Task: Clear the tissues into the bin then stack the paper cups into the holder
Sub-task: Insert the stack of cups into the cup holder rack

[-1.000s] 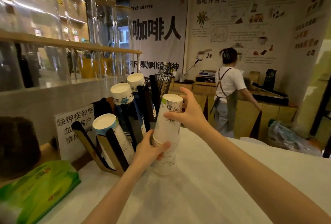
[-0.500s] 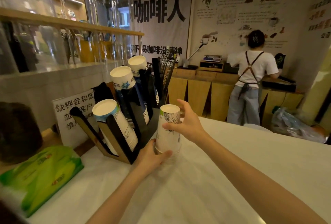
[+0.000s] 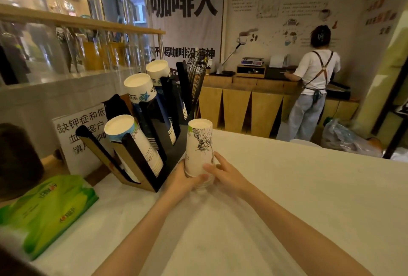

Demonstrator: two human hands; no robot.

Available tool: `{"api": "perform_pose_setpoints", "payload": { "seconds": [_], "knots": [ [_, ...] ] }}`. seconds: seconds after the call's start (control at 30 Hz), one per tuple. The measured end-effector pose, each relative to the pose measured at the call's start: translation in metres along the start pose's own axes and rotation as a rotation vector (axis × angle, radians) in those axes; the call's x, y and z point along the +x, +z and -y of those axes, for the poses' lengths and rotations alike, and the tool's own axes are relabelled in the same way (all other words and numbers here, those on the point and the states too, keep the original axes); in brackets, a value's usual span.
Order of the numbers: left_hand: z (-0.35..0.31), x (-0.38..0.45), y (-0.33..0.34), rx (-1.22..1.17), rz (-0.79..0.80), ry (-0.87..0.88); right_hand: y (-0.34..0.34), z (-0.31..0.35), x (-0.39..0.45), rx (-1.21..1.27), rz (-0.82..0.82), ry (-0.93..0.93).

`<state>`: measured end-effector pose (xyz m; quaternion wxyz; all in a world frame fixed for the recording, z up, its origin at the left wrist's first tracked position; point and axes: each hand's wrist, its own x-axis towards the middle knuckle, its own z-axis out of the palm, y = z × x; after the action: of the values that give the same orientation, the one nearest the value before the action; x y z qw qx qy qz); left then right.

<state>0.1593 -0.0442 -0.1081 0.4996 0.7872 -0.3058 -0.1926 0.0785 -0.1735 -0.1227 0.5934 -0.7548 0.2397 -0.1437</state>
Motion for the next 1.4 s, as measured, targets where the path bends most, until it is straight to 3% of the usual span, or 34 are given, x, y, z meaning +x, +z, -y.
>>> {"api": "perform_pose_setpoints", "payload": {
  "seconds": [0.33, 0.63, 0.9, 1.4],
  "knots": [
    [-0.014, -0.012, -0.004, -0.133, -0.084, 0.039, -0.001, 0.026, -0.022, 0.008, -0.003, -0.112],
    [-0.078, -0.042, -0.062, -0.016, -0.325, 0.372, 0.005, 0.125, -0.044, 0.051, -0.086, -0.394],
    [-0.112, -0.072, -0.136, -0.029, -0.530, 0.527, 0.037, 0.201, -0.051, -0.068, -0.049, -0.651],
    [-0.067, -0.056, -0.198, 0.167, -0.399, 0.294, 0.108, 0.195, -0.037, -0.081, 0.156, -0.528]
  ]
}}
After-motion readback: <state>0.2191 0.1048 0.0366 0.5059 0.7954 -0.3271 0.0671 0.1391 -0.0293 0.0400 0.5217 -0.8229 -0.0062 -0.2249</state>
